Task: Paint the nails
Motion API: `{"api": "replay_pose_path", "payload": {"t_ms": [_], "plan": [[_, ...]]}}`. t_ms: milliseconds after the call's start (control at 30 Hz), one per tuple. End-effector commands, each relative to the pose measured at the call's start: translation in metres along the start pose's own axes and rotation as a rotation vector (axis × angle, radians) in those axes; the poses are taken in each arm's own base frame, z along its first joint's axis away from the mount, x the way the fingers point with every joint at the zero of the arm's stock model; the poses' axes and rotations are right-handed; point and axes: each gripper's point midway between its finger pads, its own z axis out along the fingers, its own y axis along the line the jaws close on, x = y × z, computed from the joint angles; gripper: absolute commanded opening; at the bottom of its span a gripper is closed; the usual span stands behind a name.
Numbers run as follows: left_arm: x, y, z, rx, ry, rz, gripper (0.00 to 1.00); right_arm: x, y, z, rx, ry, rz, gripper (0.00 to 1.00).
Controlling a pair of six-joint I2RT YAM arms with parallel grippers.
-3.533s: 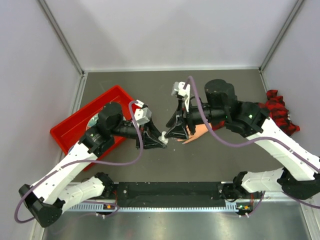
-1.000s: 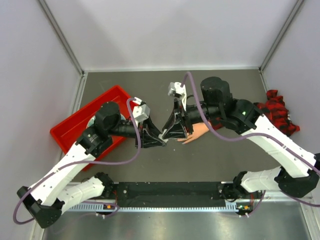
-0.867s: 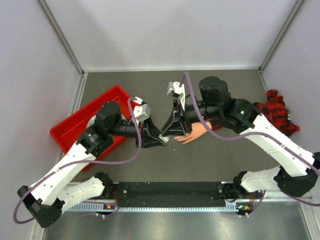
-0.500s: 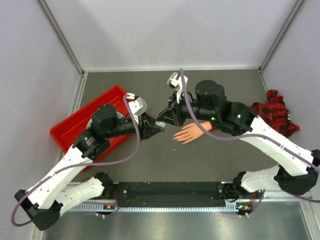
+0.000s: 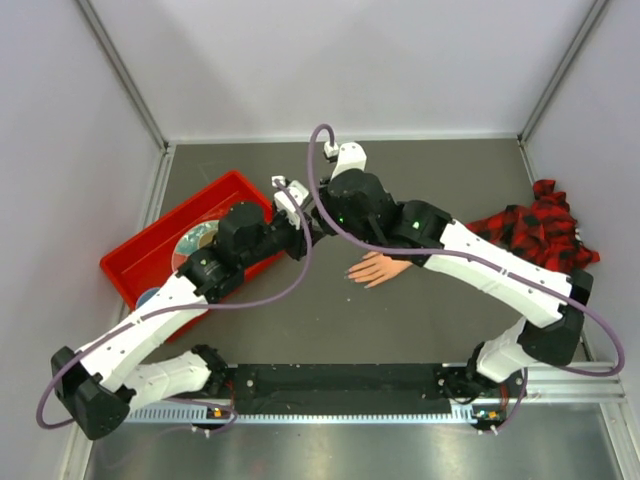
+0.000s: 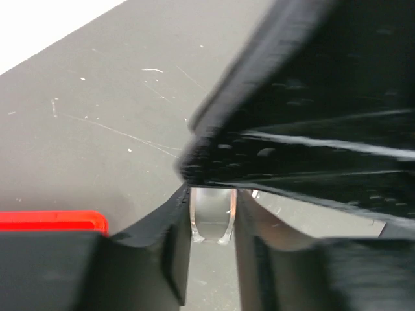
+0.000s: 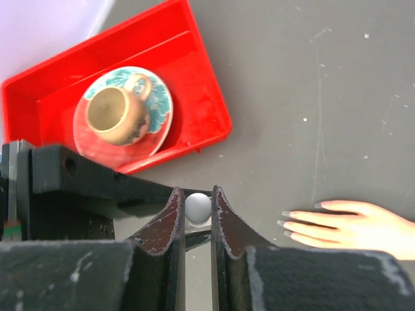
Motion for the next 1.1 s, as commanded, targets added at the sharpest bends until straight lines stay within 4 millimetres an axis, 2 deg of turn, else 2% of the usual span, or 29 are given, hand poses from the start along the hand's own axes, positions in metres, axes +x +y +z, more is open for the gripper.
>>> {"api": "replay_pose_path", "payload": {"t_ms": [0,33,67,133,167,200,233,267,300,333,367,400,433,467,500,533,567,600,633,667,700,767,833,867,933,967,1067], "plan": [[-0.049,0.006,-0.018,-0.028,-0.193,-0.015,0.41,0.001,0.025,-0.037,-0.161,0.008,-0.011,0.0],[-0.044,-0.013,-0.026,0.071,-0.175,-0.002,0.45,0.001,0.024,-0.036,-0.176,-0.006,-0.02,0.0],[-0.041,-0.022,-0.031,0.124,-0.163,0.006,0.98,-0.005,0.02,-0.043,-0.191,-0.031,-0.041,0.0],[-0.042,-0.042,-0.052,0.224,-0.159,0.039,0.99,-0.004,0.006,-0.039,-0.188,-0.037,-0.048,0.0],[-0.034,-0.044,-0.06,0.229,-0.124,0.038,0.99,-0.004,0.0,-0.041,-0.191,-0.044,-0.065,0.0],[-0.033,-0.044,-0.067,0.221,-0.121,0.041,0.99,-0.008,-0.004,-0.047,-0.207,-0.06,-0.067,0.0],[-0.042,-0.047,-0.085,0.217,-0.162,0.061,0.99,0.001,-0.014,-0.043,-0.191,-0.049,-0.083,0.0],[-0.035,-0.048,-0.094,0.213,-0.133,0.059,0.99,-0.001,-0.016,-0.043,-0.201,-0.072,-0.109,0.0],[-0.037,-0.048,-0.104,0.207,-0.144,0.087,0.99,-0.003,-0.019,-0.048,-0.206,-0.093,-0.119,0.0],[-0.046,-0.051,-0.122,0.203,-0.186,0.106,0.99,0.012,-0.025,-0.043,-0.198,-0.074,-0.137,0.0],[-0.043,-0.048,-0.13,0.181,-0.175,0.109,0.99,0.01,-0.022,-0.042,-0.222,-0.102,-0.154,0.0],[-0.052,-0.046,-0.14,0.158,-0.203,0.114,0.99,0.012,-0.023,-0.044,-0.233,-0.113,-0.158,0.0],[-0.058,-0.044,-0.153,0.127,-0.239,0.117,0.99,0.03,-0.026,-0.037,-0.235,-0.089,-0.166,0.0],[-0.064,-0.029,-0.158,0.033,-0.259,0.096,0.99,0.03,-0.018,-0.035,-0.276,-0.119,-0.164,0.0],[-0.071,-0.022,-0.166,-0.015,-0.286,0.087,0.99,0.036,-0.017,-0.032,-0.282,-0.13,-0.167,0.0],[-0.077,-0.013,-0.175,-0.076,-0.317,0.075,0.99,0.063,-0.015,-0.026,-0.292,-0.099,-0.202,0.0],[-0.082,0.01,-0.183,-0.211,-0.339,0.056,0.99,0.071,-0.015,-0.022,-0.275,-0.108,-0.217,0.0],[-0.087,0.022,-0.191,-0.29,-0.368,0.008,0.99,0.071,-0.006,-0.02,-0.291,-0.143,-0.222,0.0],[-0.09,0.033,-0.201,-0.364,-0.39,-0.02,0.99,0.093,-0.008,-0.011,-0.272,-0.118,-0.267,0.0],[-0.09,0.044,-0.206,-0.431,-0.402,-0.059,0.99,0.102,0.002,-0.013,-0.278,-0.125,-0.291,0.0],[-0.088,0.064,-0.219,-0.562,-0.415,-0.094,0.99,0.103,0.009,-0.01,-0.288,-0.15,-0.293,0.0],[-0.086,0.075,-0.231,-0.638,-0.437,-0.115,0.99,0.124,0.018,-0.003,-0.286,-0.137,-0.325,0.0],[-0.086,0.079,-0.241,-0.673,-0.473,-0.13,0.99,0.128,0.029,-0.001,-0.303,-0.139,-0.332,0.0],[-0.087,0.078,-0.242,-0.669,-0.485,-0.137,0.99,0.138,0.035,0.006,-0.308,-0.116,-0.349,0.0],[-0.086,0.077,-0.246,-0.66,-0.516,-0.147,0.99,0.143,0.053,0.007,-0.346,-0.126,-0.363,0.0],[-0.086,0.076,-0.248,-0.658,-0.529,-0.159,0.99,0.153,0.059,0.014,-0.35,-0.11,-0.379,0.0],[-0.083,0.076,-0.247,-0.657,-0.533,-0.174,0.99,0.16,0.079,0.022,-0.38,-0.121,-0.406,0.0]]}}
